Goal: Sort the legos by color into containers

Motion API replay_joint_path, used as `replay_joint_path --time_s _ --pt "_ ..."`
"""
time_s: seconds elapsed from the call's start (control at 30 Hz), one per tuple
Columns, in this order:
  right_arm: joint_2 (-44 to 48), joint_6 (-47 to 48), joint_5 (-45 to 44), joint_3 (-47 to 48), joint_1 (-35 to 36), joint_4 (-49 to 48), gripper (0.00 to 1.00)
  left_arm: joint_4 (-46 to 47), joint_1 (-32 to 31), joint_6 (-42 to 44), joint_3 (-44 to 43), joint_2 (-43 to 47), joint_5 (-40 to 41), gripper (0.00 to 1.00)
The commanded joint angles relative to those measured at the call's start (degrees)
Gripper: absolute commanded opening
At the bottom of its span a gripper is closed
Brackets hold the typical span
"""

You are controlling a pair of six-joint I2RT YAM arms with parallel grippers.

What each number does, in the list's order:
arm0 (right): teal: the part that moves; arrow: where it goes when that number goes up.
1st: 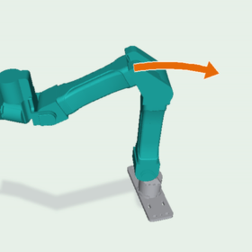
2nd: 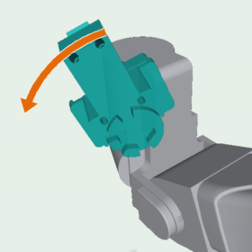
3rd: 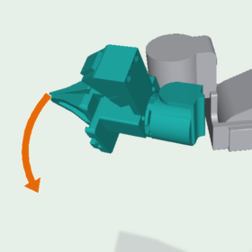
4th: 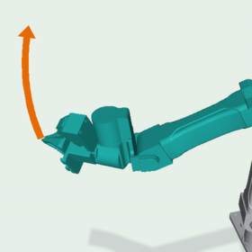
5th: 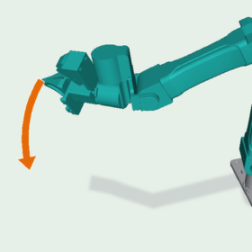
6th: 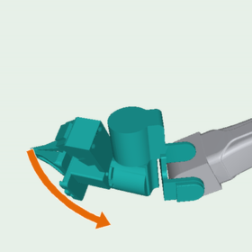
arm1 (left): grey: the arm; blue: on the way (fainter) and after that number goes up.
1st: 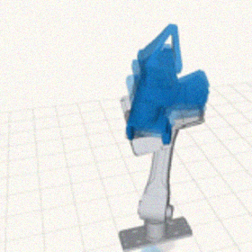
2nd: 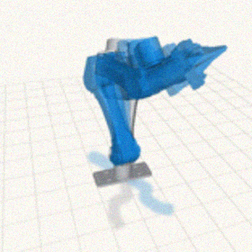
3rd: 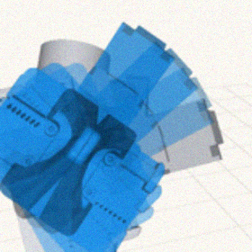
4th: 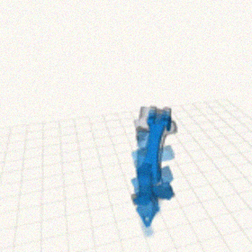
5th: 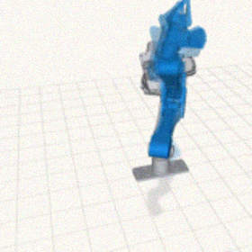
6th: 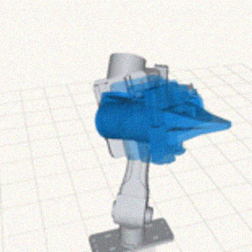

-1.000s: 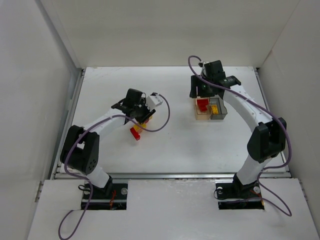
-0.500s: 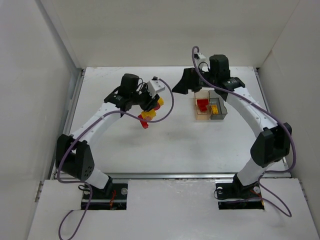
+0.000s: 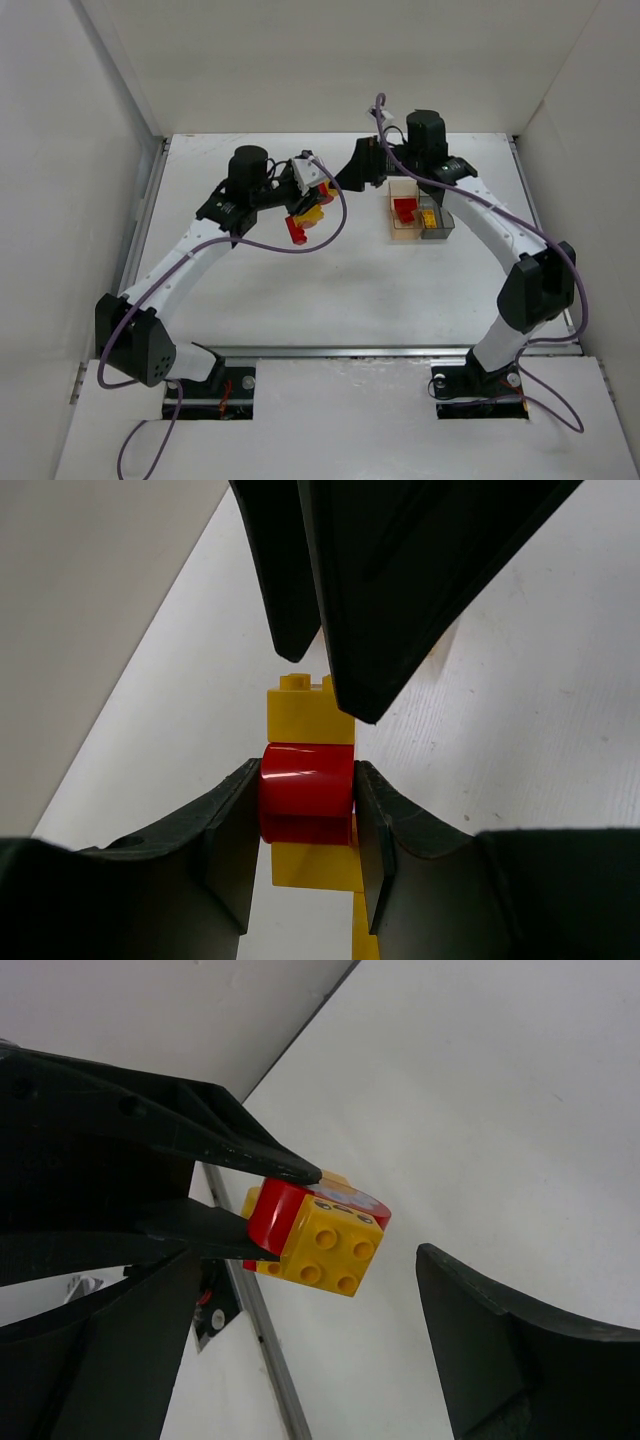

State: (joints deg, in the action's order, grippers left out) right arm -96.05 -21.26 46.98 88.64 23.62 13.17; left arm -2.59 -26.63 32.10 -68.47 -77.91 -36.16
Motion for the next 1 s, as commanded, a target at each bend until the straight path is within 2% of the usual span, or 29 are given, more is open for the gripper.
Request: replay_joint_path --time_s 0.0,0.1,0.2,0.33,0.5,0.53,0.57,0.7,0.8,0.97 --pt "-0.2 -0.5 1.8 0.0 0.9 -3.3 0.92 4.5 -0.1 -1.0 0.3 1.7 -2.1 0.0" --pt "-1.2 -0.5 2.5 0.0 1.4 -3.3 0.86 5.2 -0.1 -1.0 0.8 2.2 -2.1 0.0" --pt "-1.8 -0.5 2.5 0.0 1.4 -3.3 0.84 6.7 -0.1 -2.1 0.8 2.2 -0.8 0.0" --pt "-2.8 -1.1 3.0 0.0 1.4 -3.9 0.64 6.7 -0.1 -2.7 1.3 2.2 -0.2 0.0" --pt "-3.9 -1.6 4.1 1.8 1.4 -4.4 0.47 7.2 -0.1 -4.0 1.8 2.8 -0.2 0.0" --pt "-3.9 -2.1 4.1 1.8 1.4 -4.4 0.42 7.2 -0.1 -4.0 1.8 2.8 -0.2 0.0" --pt "-3.9 -2.1 4.1 2.3 1.4 -4.4 0.28 7.8 -0.1 -4.0 1.8 2.8 -0.2 0.0" --pt "-3.9 -2.7 3.2 2.3 1.4 -5.0 0.0 5.8 -0.1 -4.5 1.8 2.8 -0.8 0.0" --pt "-3.9 -5.1 -0.4 1.8 0.9 -5.0 0.0 1.8 -0.1 -5.6 1.3 0.7 -0.8 0.0" --pt "-2.7 -11.2 -5.9 -4.8 -4.5 -5.0 0.0 -3.2 -0.1 -6.3 3.7 0.0 1.6 0.0"
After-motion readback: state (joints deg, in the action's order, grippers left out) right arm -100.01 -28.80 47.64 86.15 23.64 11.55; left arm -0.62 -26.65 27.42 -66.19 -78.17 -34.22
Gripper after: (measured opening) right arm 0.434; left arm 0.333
